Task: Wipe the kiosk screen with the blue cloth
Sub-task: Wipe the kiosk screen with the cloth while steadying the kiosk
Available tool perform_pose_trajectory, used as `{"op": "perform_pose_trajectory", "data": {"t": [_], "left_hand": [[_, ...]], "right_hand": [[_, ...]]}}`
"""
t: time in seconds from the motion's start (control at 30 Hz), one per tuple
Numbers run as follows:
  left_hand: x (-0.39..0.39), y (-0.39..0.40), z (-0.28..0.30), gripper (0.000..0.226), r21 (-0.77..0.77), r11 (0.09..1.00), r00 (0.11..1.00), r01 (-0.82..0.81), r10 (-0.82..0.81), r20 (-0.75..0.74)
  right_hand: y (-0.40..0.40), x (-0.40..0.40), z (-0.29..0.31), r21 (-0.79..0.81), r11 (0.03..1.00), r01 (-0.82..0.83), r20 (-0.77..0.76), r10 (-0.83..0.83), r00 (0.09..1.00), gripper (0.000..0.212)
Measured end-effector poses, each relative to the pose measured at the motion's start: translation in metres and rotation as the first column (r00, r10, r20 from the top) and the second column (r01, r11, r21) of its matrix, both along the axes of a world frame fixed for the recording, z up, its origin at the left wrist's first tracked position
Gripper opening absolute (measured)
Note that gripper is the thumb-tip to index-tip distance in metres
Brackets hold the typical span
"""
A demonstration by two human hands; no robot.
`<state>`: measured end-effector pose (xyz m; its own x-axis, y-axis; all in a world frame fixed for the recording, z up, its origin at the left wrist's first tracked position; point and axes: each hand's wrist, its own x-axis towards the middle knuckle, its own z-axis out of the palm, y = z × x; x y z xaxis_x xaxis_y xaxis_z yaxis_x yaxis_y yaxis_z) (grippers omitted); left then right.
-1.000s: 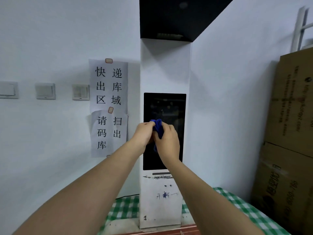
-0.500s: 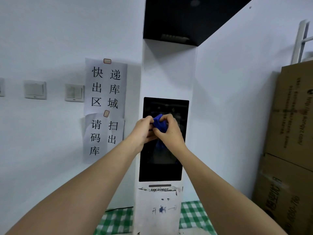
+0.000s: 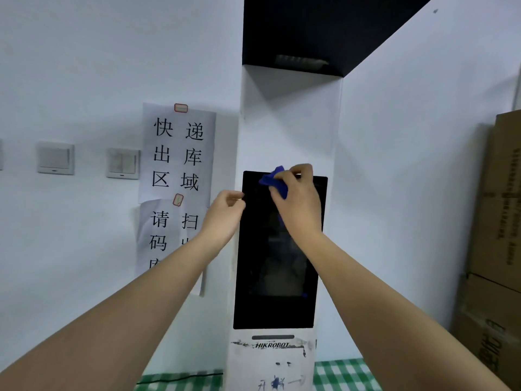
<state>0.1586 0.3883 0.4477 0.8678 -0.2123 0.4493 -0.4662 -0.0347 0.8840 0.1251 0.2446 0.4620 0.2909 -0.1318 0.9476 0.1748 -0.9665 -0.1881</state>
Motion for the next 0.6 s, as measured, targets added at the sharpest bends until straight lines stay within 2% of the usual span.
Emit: {"op": "perform_pose_trajectory", "data": {"t": [0.07, 0.2, 0.37, 0.47, 0.5, 0.53, 0.6], "left_hand": [[0.010, 0.004, -0.004, 0.039, 0.078, 0.996, 0.998, -0.050, 0.047, 0.035], [0.021, -0.002, -0.014, 0.062, 0.183, 0.983, 1.000, -0.003, 0.000, 0.019], [0.022, -0.010, -0.027, 0.083, 0.225, 0.973, 0.998, 0.058, -0.065, 0.025], [0.028, -0.011, -0.030, 0.086, 0.210, 0.976, 0.998, 0.048, -0.055, 0.026], [0.031, -0.011, -0.031, 0.088, 0.205, 0.977, 0.998, 0.054, -0.060, 0.023], [0.034, -0.011, -0.032, 0.089, 0.206, 0.976, 0.997, 0.066, -0.072, 0.020], [0.033, -0.009, -0.030, 0.089, 0.221, 0.970, 0.994, 0.103, -0.106, 0.004]], "right_hand": [[-0.004, 0.010, 0.010, -0.018, 0.998, 0.058, 0.067, -0.057, 0.996, 0.017], [-0.005, 0.032, 0.006, -0.073, 0.980, 0.186, 0.119, -0.176, 0.977, 0.017], [0.005, 0.048, -0.018, -0.293, 0.930, 0.223, 0.121, -0.195, 0.973, 0.032], [0.003, 0.043, -0.020, -0.619, 0.758, 0.203, 0.087, -0.191, 0.978, 0.038], [-0.001, 0.039, -0.015, -0.673, 0.706, 0.221, 0.108, -0.202, 0.974, 0.038], [-0.006, 0.037, -0.009, -0.669, 0.699, 0.254, 0.134, -0.222, 0.966, 0.037], [-0.010, 0.039, 0.000, -0.470, 0.820, 0.326, 0.161, -0.283, 0.945, 0.042]]}}
